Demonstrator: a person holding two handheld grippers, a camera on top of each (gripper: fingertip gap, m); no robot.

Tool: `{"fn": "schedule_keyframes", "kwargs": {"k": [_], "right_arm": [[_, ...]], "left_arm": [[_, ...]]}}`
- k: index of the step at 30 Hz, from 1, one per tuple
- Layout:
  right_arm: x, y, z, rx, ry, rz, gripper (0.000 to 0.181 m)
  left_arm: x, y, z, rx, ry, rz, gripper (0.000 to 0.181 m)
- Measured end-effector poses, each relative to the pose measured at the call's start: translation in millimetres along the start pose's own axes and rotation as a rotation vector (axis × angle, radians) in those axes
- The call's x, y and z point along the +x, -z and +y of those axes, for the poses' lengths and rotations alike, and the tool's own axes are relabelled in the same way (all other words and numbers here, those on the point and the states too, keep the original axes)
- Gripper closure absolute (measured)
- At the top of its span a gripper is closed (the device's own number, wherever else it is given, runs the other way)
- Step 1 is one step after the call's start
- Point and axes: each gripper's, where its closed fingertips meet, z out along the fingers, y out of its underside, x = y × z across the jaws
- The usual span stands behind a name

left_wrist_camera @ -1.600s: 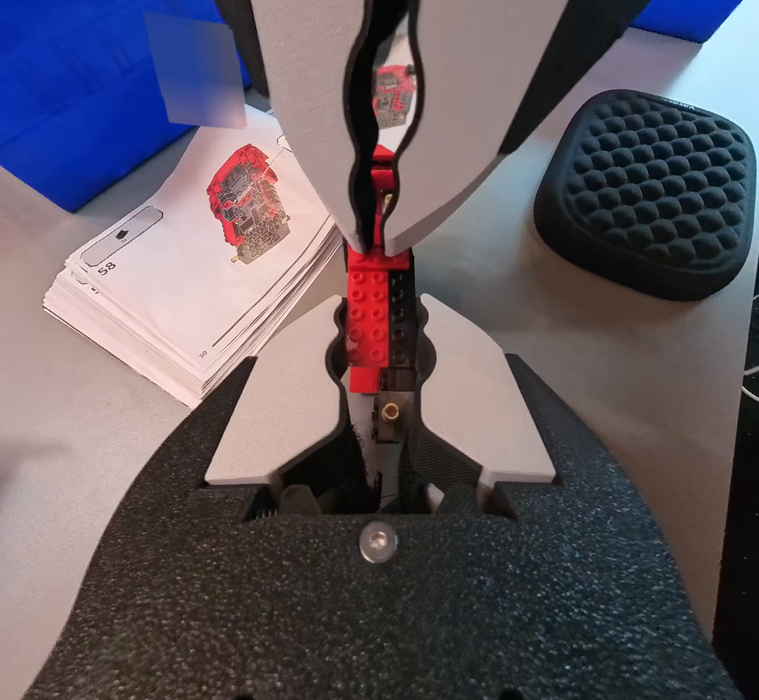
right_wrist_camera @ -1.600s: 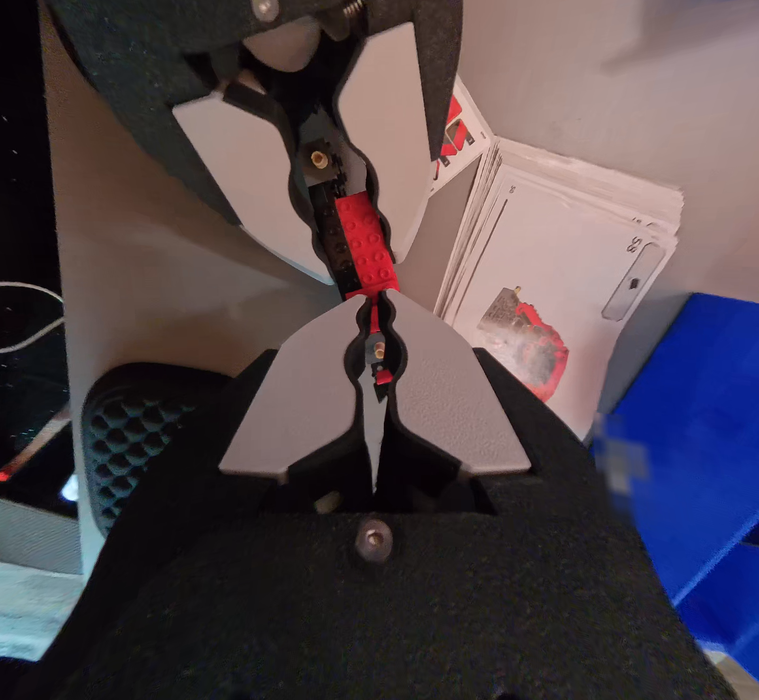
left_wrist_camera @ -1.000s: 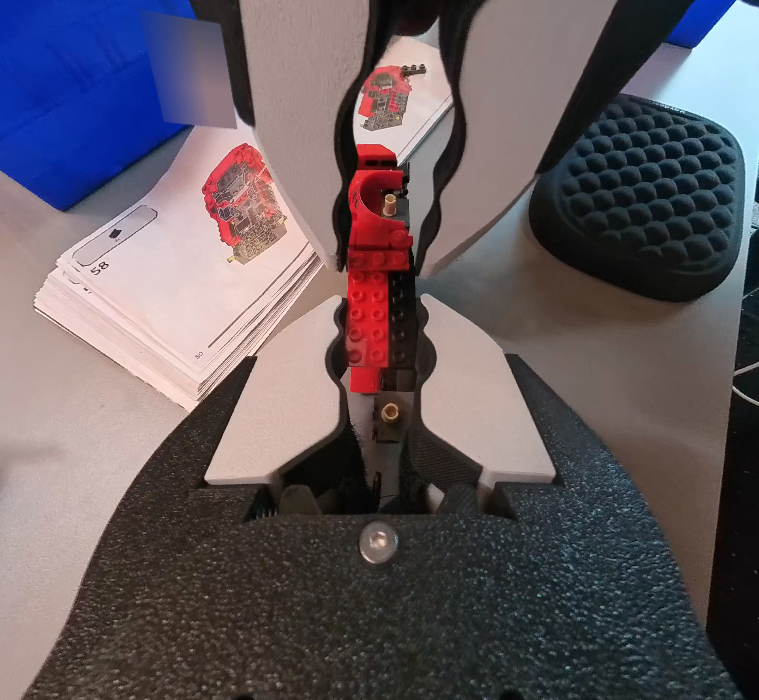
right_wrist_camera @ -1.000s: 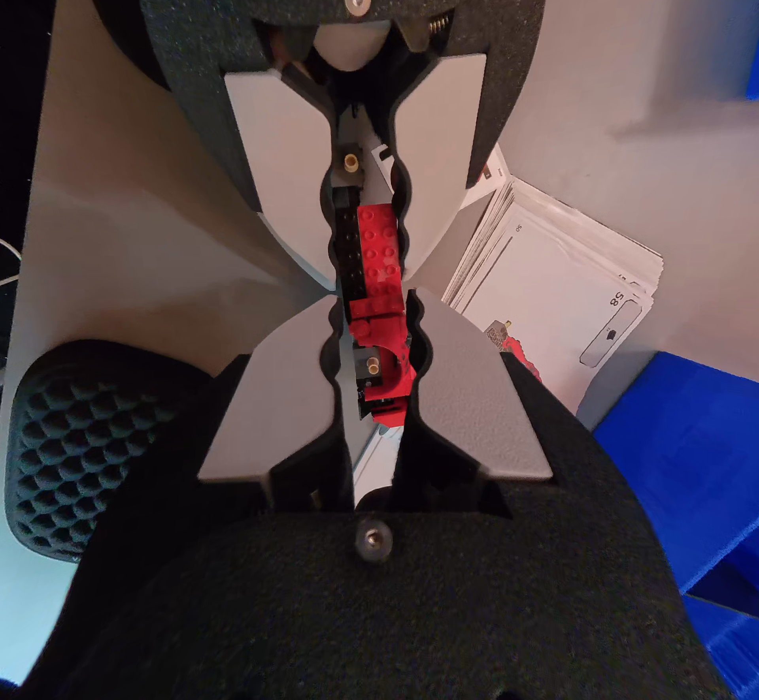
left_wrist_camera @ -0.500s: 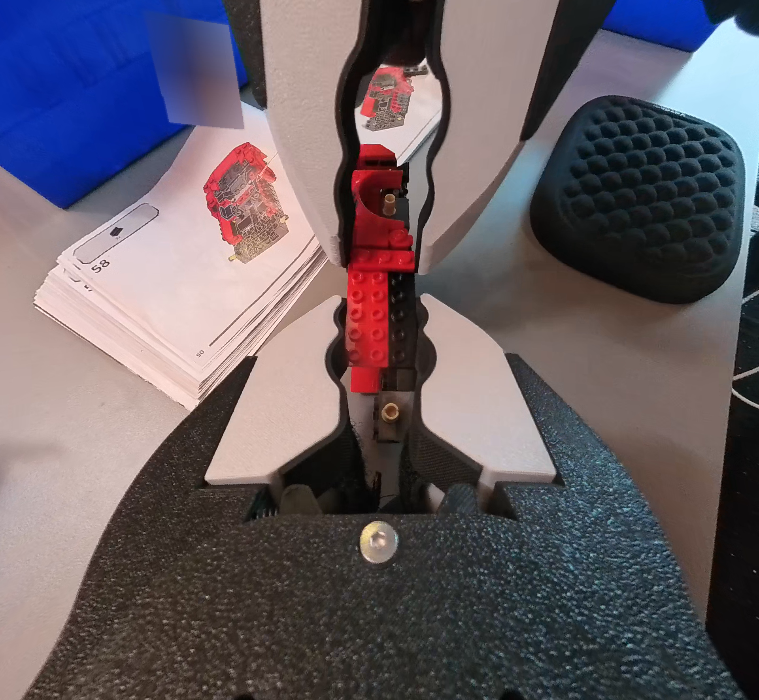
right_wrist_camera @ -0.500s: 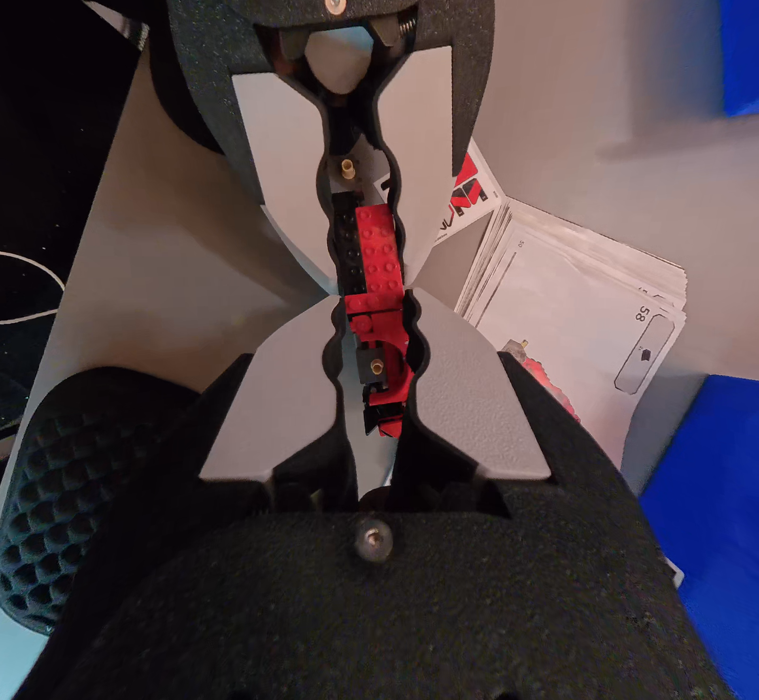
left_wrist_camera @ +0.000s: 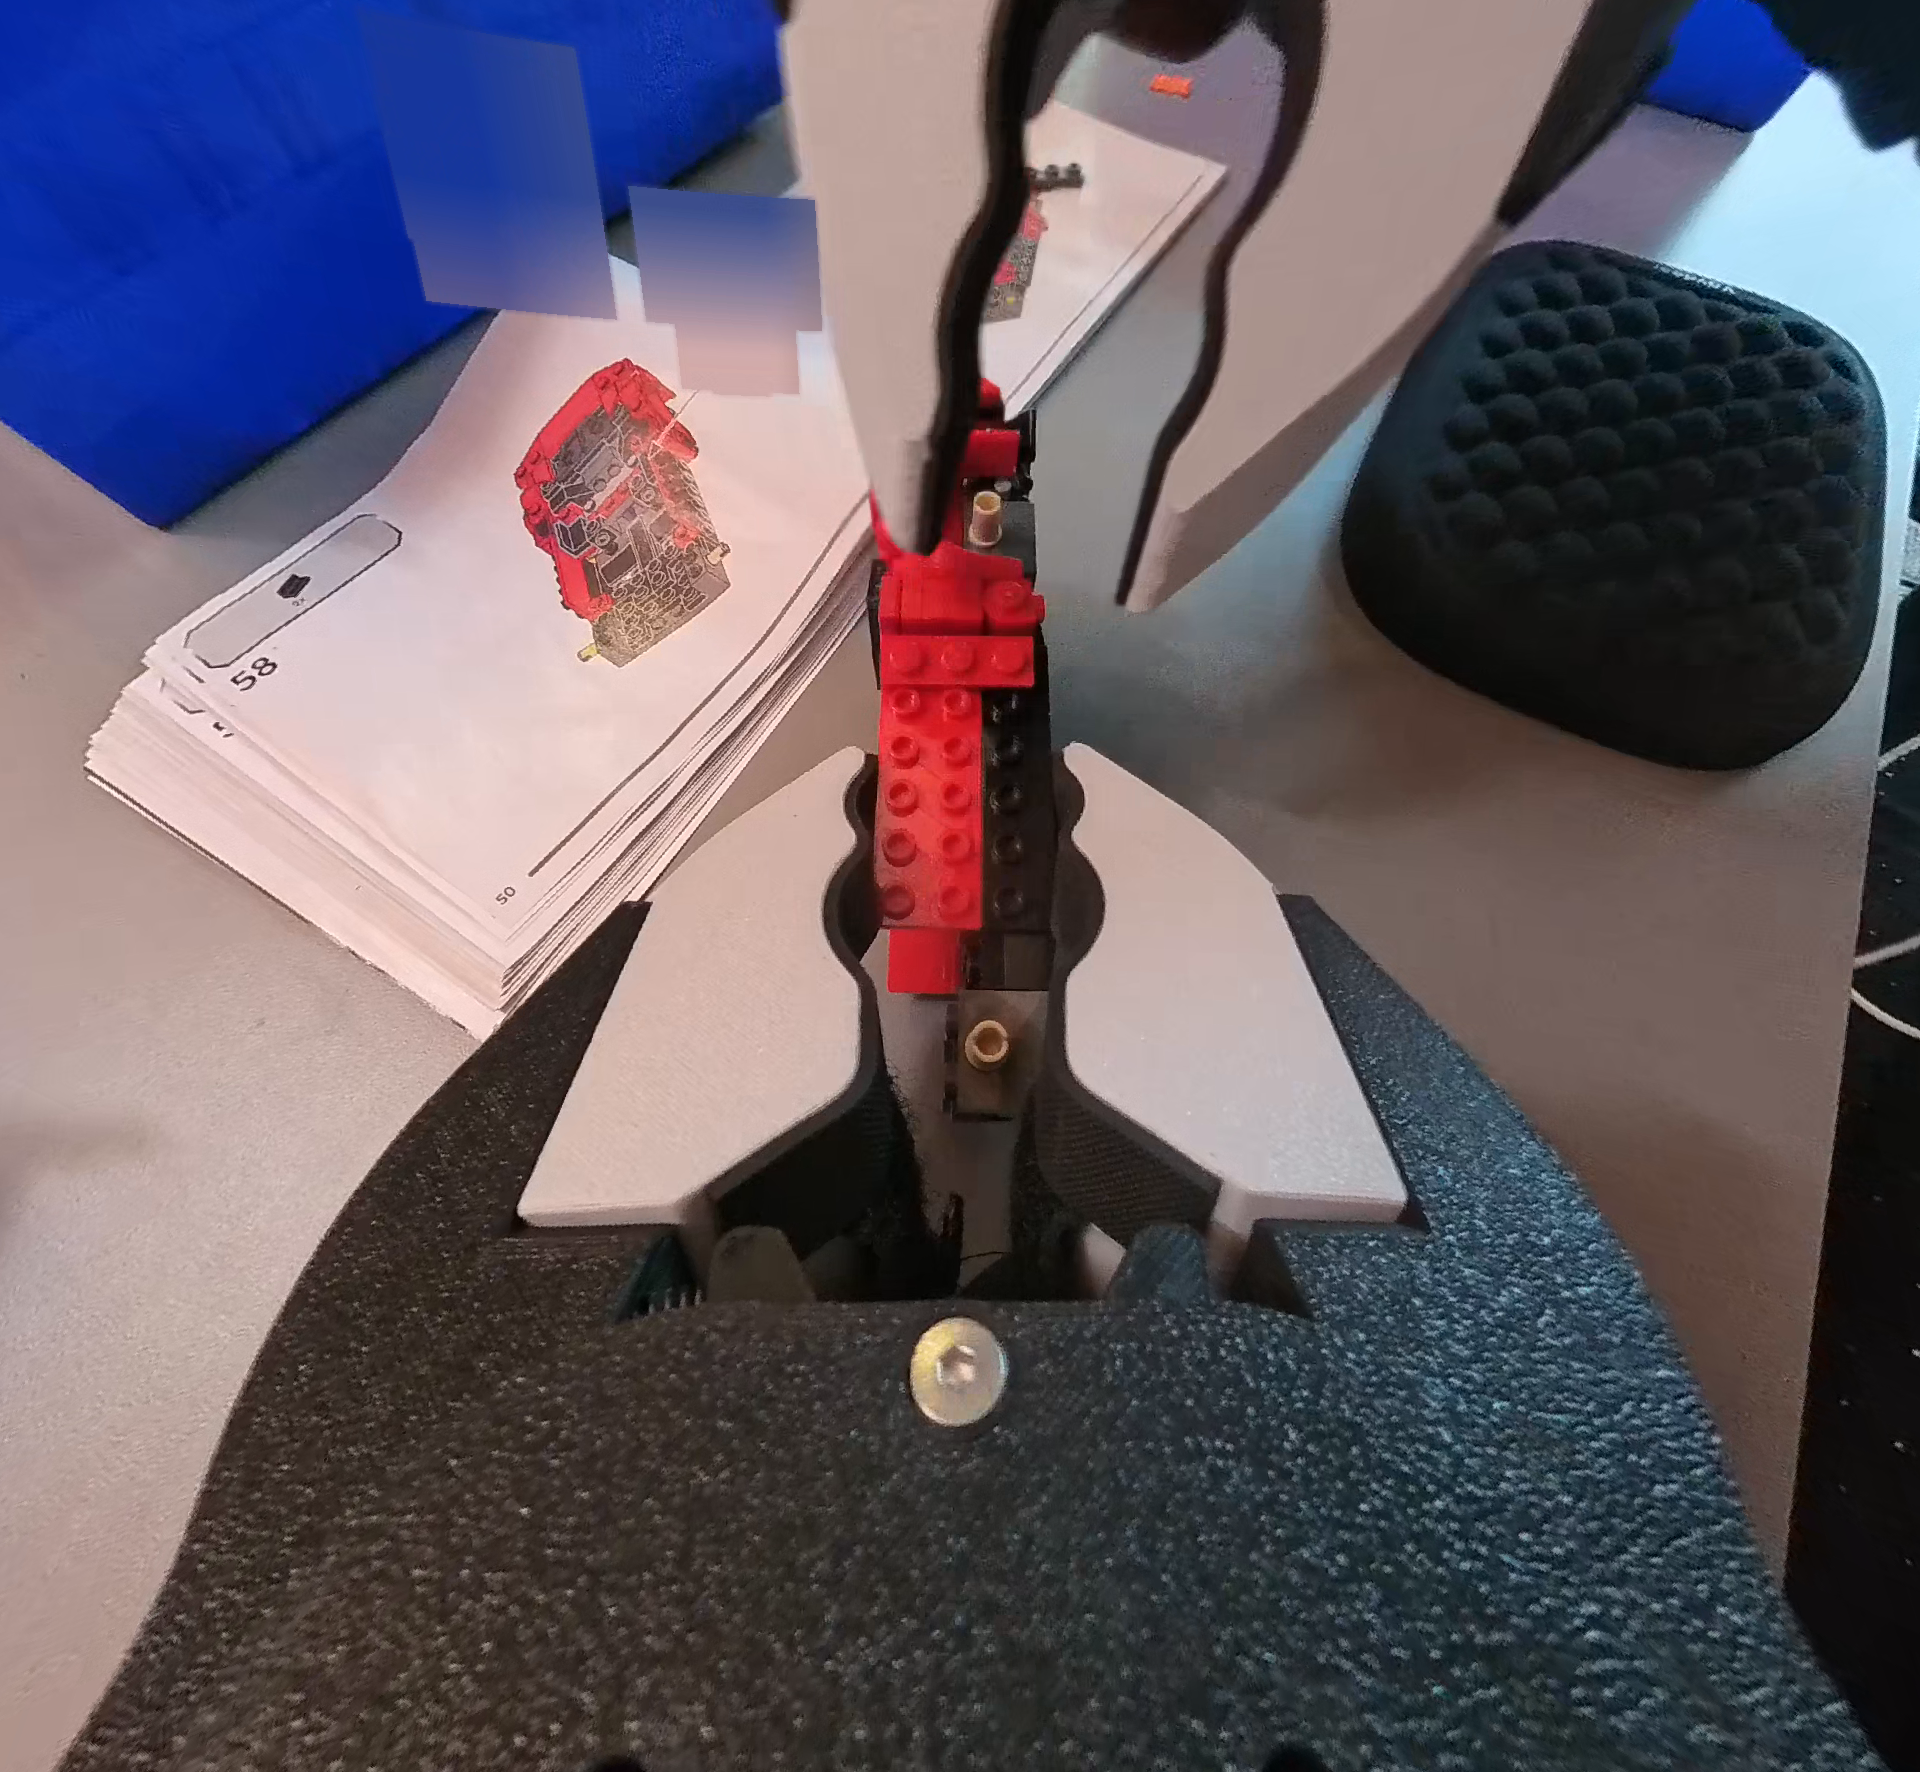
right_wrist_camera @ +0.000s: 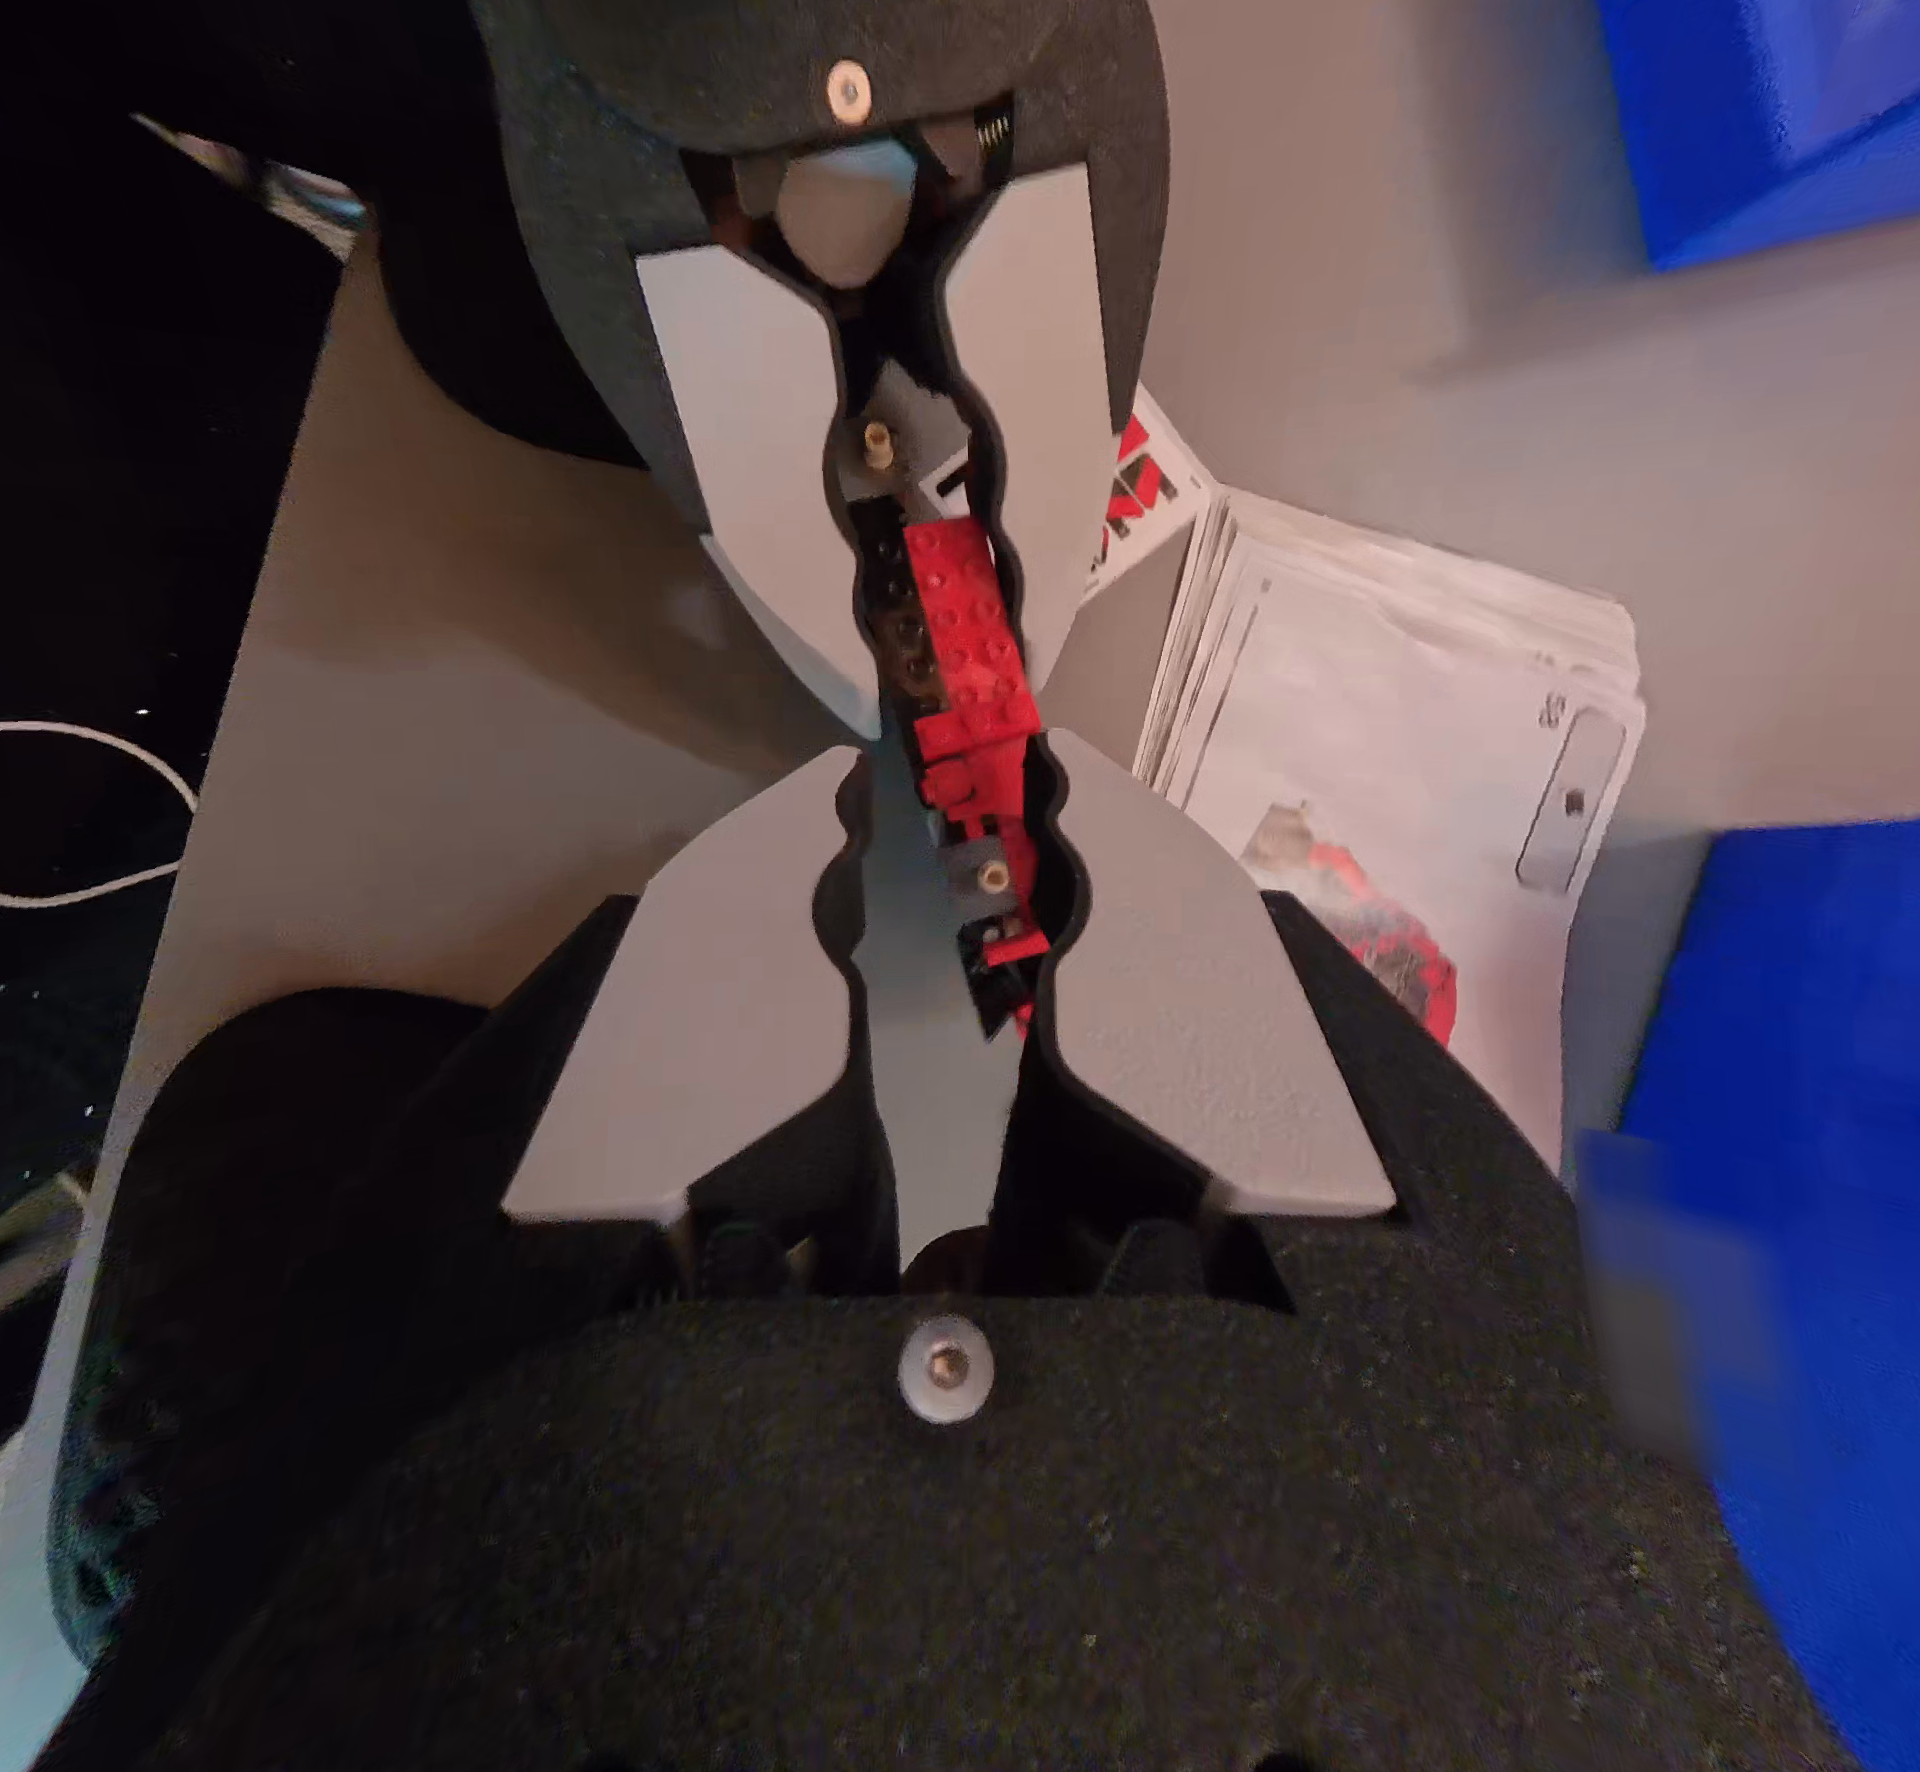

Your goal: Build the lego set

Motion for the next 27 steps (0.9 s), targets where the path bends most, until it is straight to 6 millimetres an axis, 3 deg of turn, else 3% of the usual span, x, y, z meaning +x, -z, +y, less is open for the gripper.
{"fn": "schedule_keyframes", "kwargs": {"k": [1,7,18,27], "right_arm": [[-2.0,0.5,3.9,-0.001,-0.018,0.032,0.154],[-12.4,-2.7,-8.1,0.116,-0.022,0.133,0.149],[4.9,-19.0,-3.1,-0.162,0.11,-0.033,0.151],[8.4,-15.0,-3.3,-0.077,0.084,-0.019,0.16]], "left_arm": [[0.0,-0.1,0.0,0.0,0.0,0.0,0.152],[0.2,-0.3,-0.1,-0.003,-0.001,0.002,0.152],[1.2,-0.2,0.0,-0.004,-0.007,0.005,0.152],[1.4,-0.2,0.0,-0.003,-0.003,0.011,0.152]]}}
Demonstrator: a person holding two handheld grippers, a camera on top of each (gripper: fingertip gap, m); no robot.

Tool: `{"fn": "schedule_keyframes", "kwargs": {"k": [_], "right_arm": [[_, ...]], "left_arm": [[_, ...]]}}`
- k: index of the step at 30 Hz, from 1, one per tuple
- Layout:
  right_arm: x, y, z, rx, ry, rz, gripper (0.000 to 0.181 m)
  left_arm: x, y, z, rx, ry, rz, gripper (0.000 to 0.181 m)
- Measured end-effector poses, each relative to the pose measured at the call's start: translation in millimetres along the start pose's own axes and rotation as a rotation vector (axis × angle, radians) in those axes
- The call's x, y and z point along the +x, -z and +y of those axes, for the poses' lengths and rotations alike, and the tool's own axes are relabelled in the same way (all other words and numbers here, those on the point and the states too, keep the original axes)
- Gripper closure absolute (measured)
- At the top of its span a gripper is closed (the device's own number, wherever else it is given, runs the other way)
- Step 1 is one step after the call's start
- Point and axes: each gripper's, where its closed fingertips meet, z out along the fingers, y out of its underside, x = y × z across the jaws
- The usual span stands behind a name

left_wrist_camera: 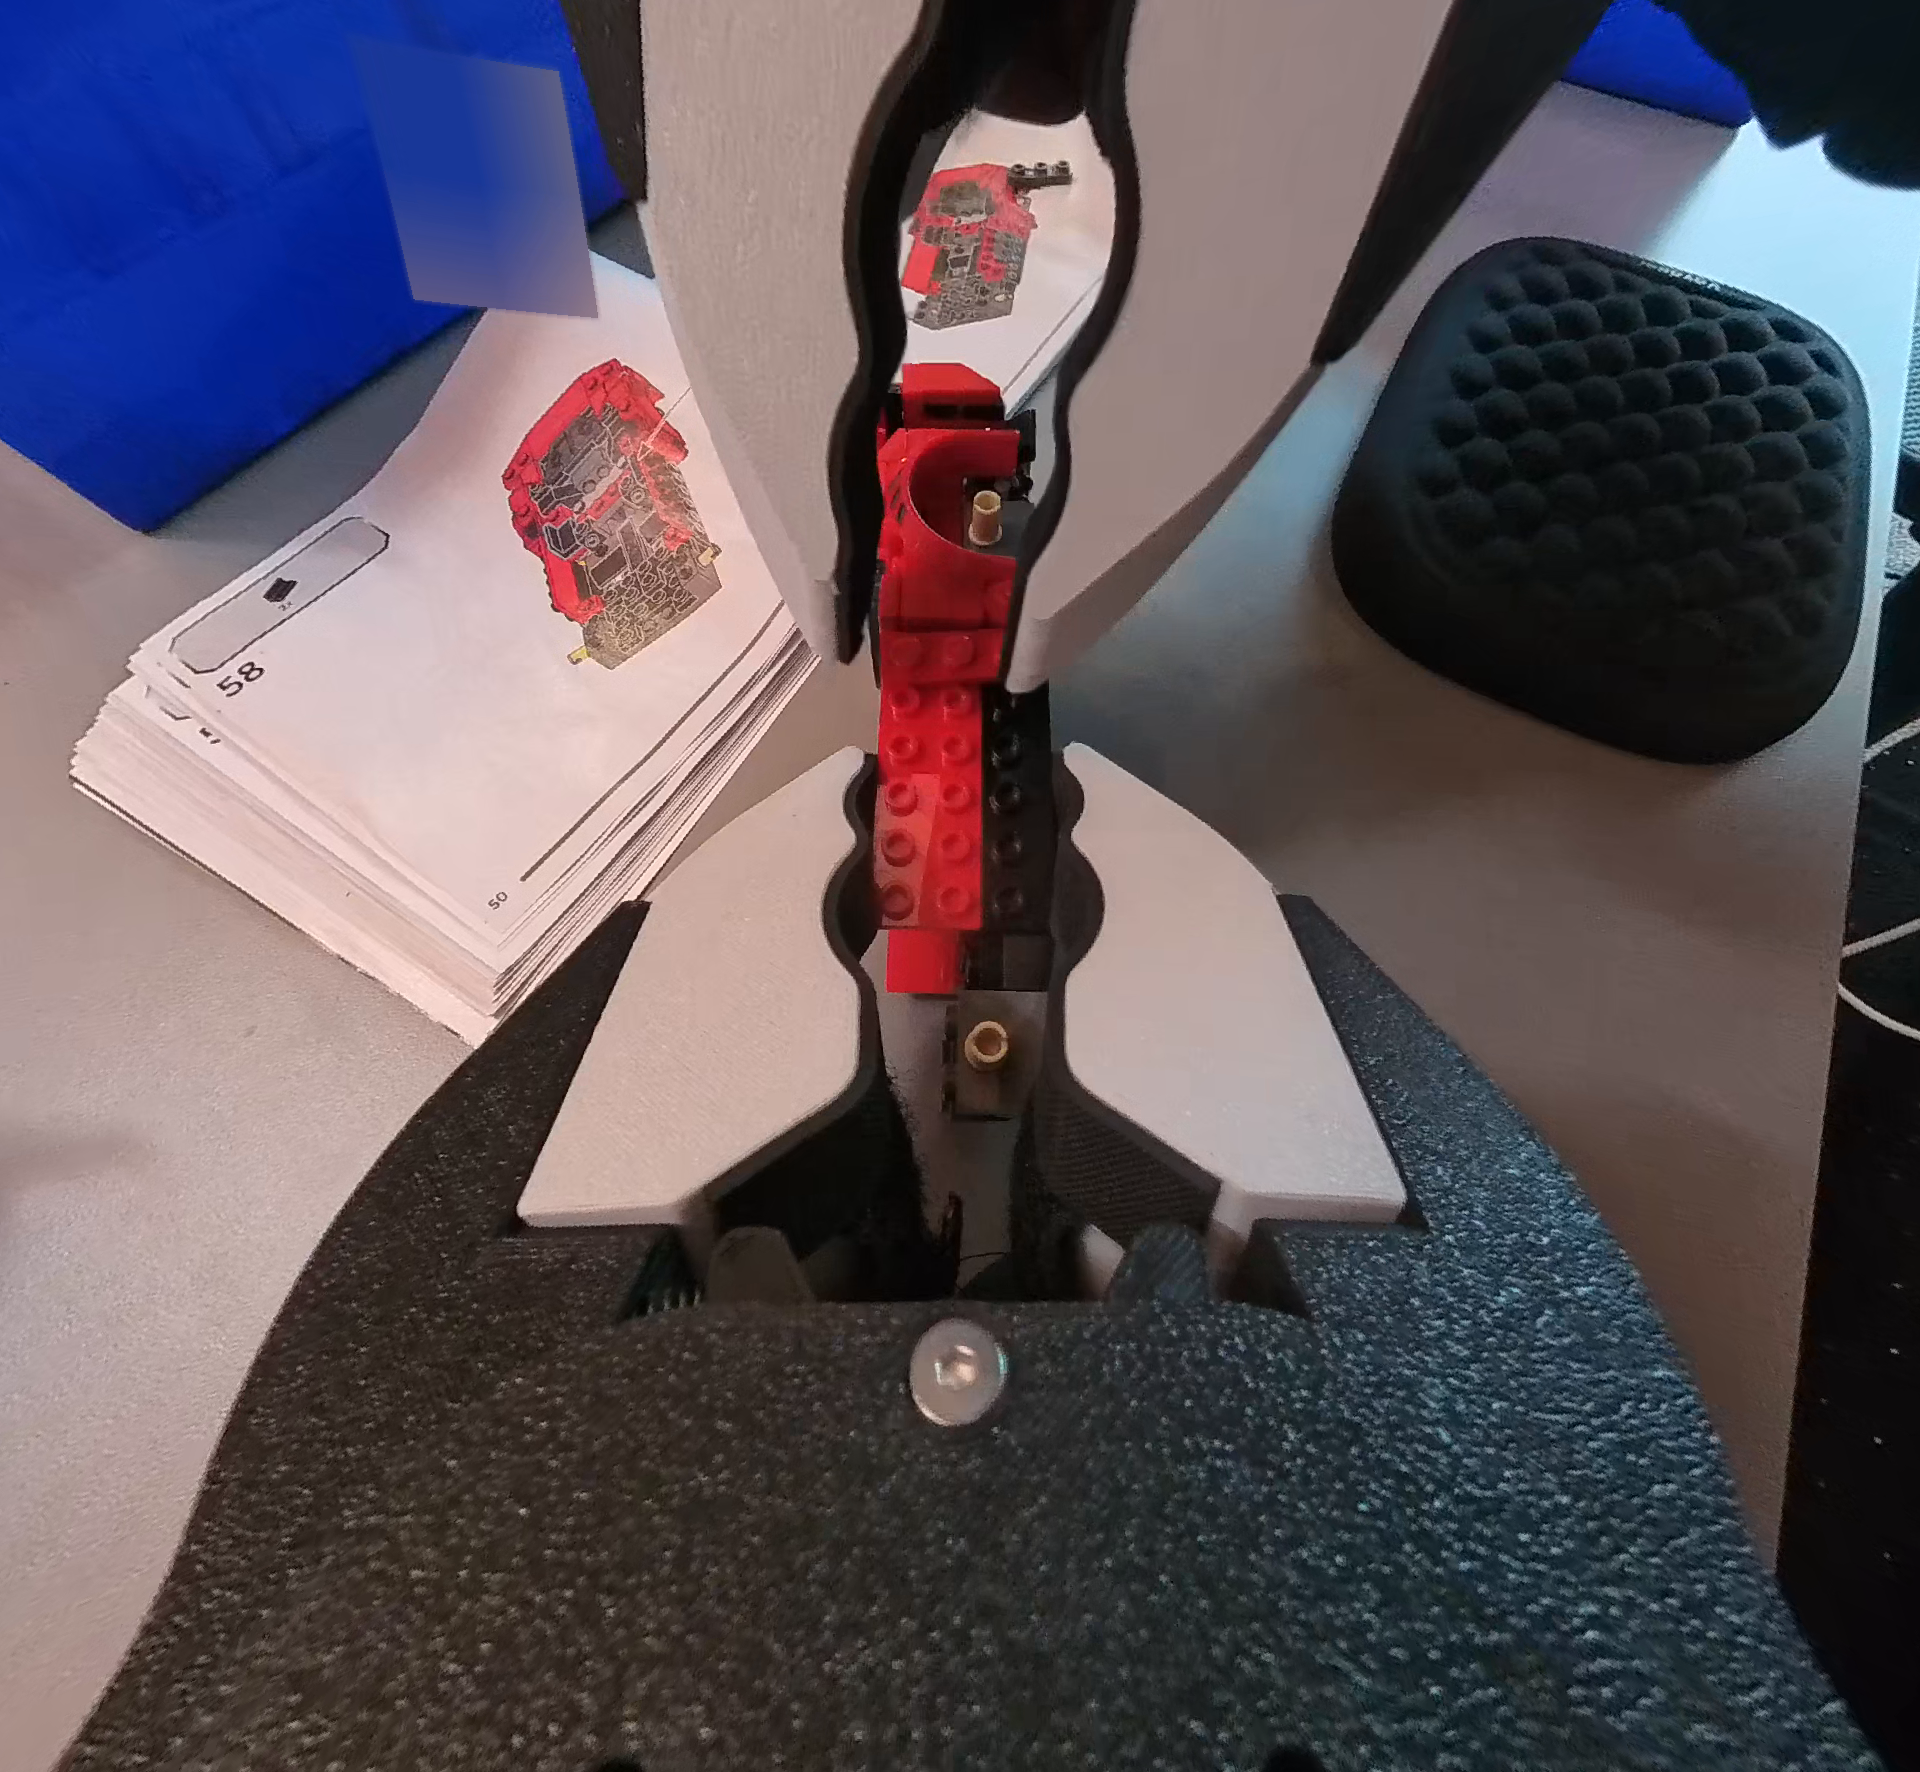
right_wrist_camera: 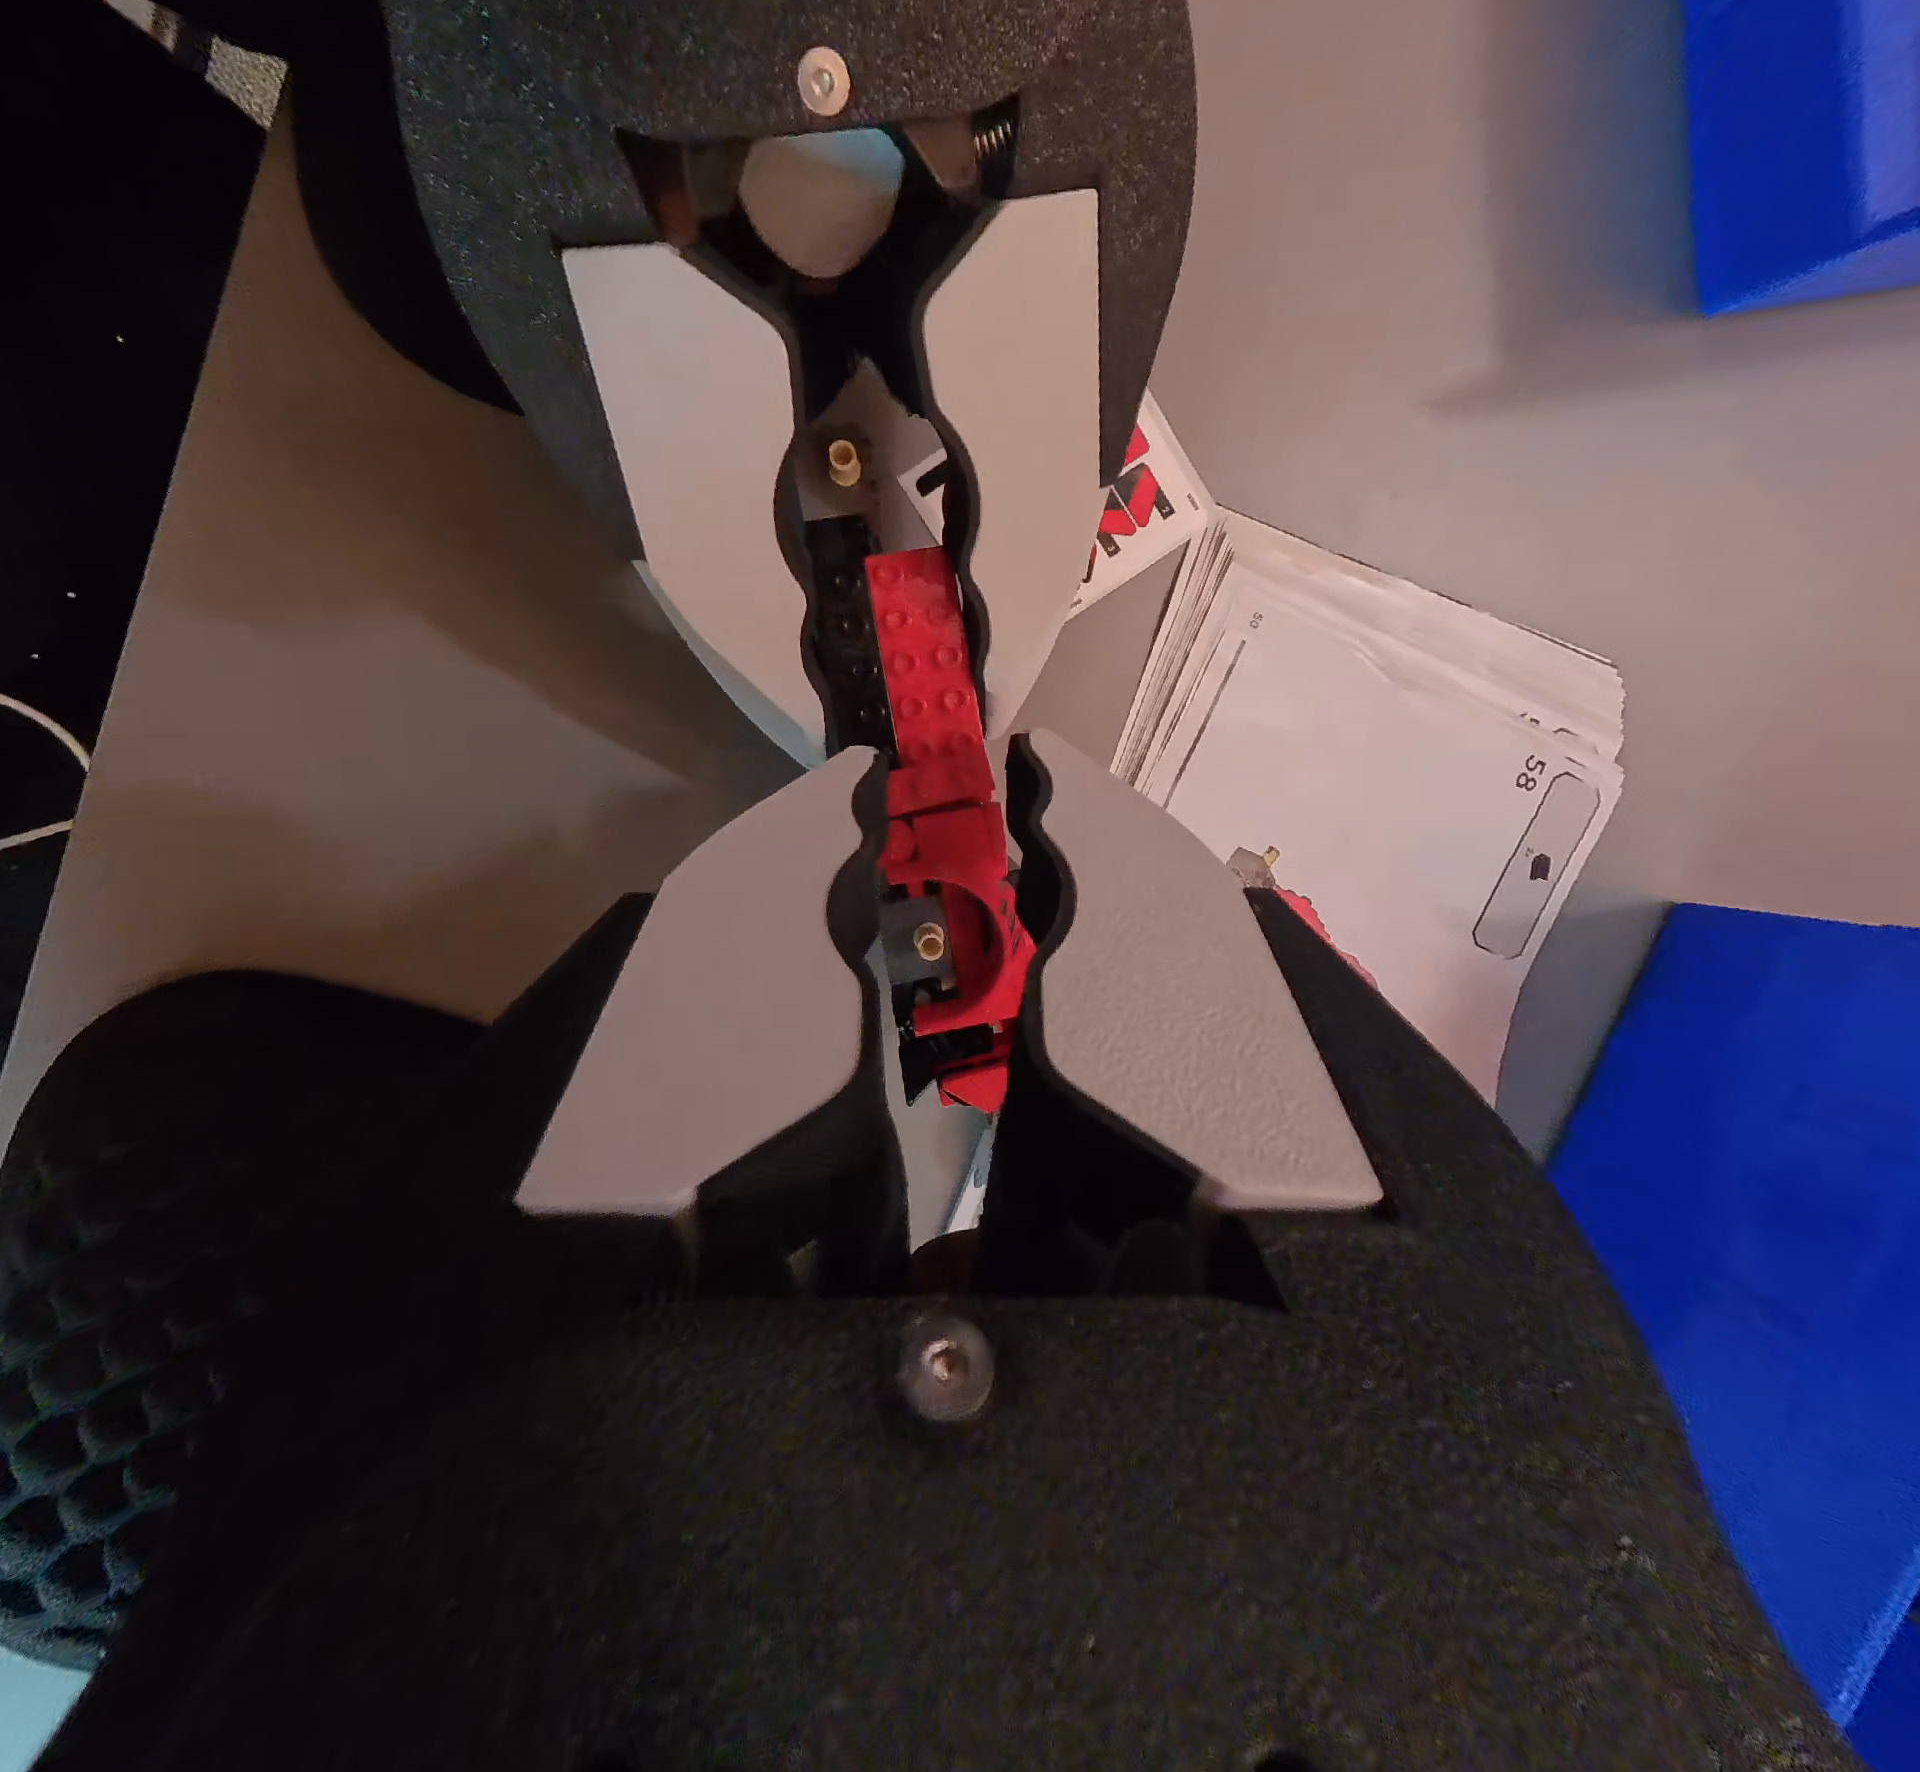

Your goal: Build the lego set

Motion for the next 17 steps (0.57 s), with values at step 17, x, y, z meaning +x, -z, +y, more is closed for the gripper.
{"fn": "schedule_keyframes", "kwargs": {"k": [17], "right_arm": [[0.8,1.7,1.4,0.075,-0.075,-0.02,0.165]], "left_arm": [[0.0,-0.2,0.0,0.0,0.003,0.002,0.152]]}}
